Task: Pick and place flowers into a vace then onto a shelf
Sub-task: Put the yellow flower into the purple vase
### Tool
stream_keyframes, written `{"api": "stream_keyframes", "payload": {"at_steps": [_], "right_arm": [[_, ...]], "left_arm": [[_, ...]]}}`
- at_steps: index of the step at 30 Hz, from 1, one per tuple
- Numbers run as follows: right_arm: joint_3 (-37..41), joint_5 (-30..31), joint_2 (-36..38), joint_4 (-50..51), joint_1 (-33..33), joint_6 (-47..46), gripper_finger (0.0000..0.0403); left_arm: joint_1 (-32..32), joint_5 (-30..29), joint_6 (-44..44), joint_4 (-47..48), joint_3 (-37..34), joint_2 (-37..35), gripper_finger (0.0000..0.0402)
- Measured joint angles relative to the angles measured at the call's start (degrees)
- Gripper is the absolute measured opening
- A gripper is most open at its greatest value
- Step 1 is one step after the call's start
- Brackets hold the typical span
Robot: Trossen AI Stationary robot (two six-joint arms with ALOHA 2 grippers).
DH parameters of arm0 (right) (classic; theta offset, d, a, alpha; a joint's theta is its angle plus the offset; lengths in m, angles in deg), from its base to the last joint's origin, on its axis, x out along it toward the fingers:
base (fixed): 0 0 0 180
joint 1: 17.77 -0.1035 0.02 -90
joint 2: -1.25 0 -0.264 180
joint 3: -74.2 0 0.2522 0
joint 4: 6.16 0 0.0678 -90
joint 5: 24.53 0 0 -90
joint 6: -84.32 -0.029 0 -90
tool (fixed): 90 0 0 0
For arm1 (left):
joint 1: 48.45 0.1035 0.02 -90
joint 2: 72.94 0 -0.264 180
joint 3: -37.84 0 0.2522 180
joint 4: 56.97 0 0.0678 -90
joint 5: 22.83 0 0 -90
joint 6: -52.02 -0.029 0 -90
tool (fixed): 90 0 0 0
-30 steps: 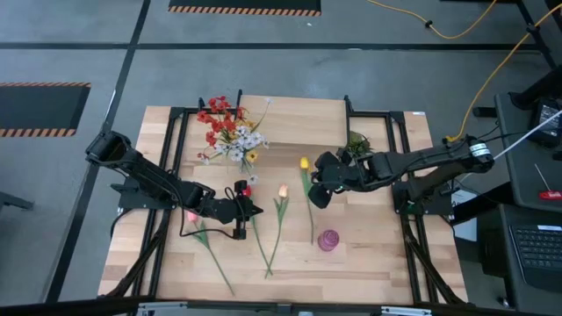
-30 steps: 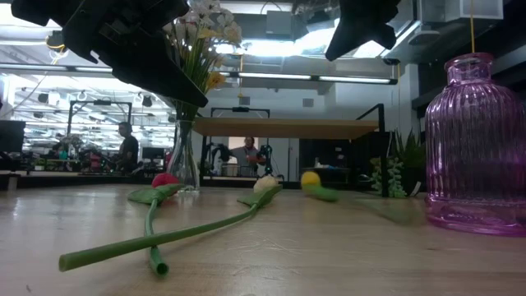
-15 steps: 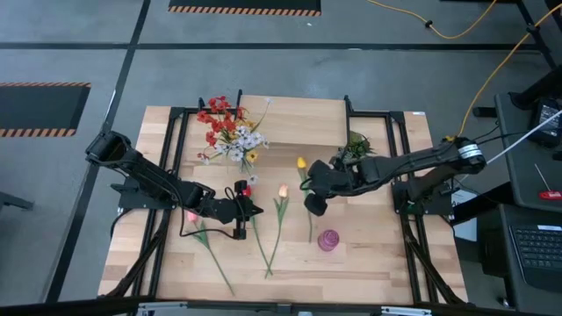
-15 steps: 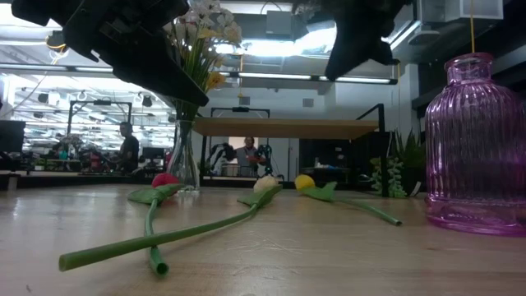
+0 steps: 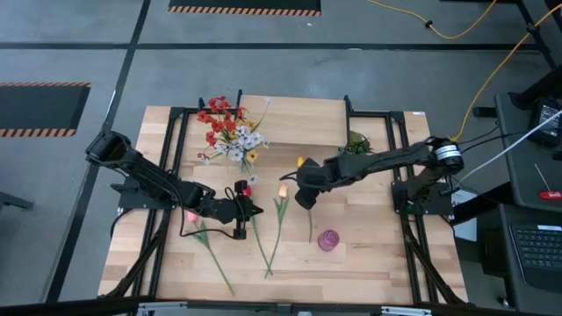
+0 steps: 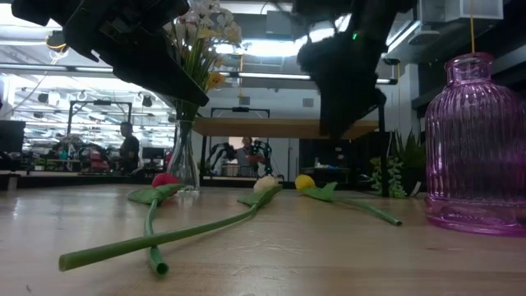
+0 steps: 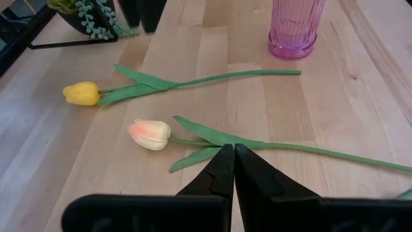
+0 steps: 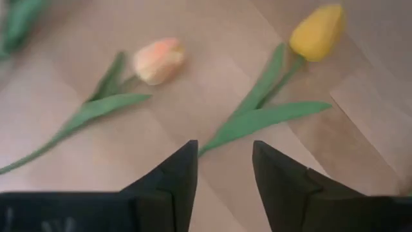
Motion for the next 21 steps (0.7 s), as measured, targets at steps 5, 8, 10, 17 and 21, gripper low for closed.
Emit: {"api": "stream_keyframes", "payload": {"at_steps": [5, 8, 10, 17, 21], "right_arm": [[0.00, -0.21, -4.23, -0.05, 1.30, -0.22, 0.0152], [0.02, -1.34, -6.30, -0.01, 1.81, -1.34, 0.0152], [0.02, -2.13, -7.50, -0.45, 2.12, -1.37, 0.0152], [0.07, -3.56, -10.96, -3.35, 2.45, -1.51, 0.0152], [0.05, -3.62, -12.81, -5.31, 2.76, -1.64, 0.0152]], "left_arm": [[0.00, 0.00, 0.00, 0.00, 0.00, 0.00, 0.0008], [0.00, 0.00, 0.00, 0.00, 0.00, 0.00, 0.0008], [0.00, 0.00, 0.00, 0.00, 0.00, 0.00, 0.0008], [0.00, 0.00, -0.01, 0.01, 0.00, 0.00, 0.0008], [0.00, 0.00, 0.00, 0.02, 0.00, 0.00, 0.0008]]}}
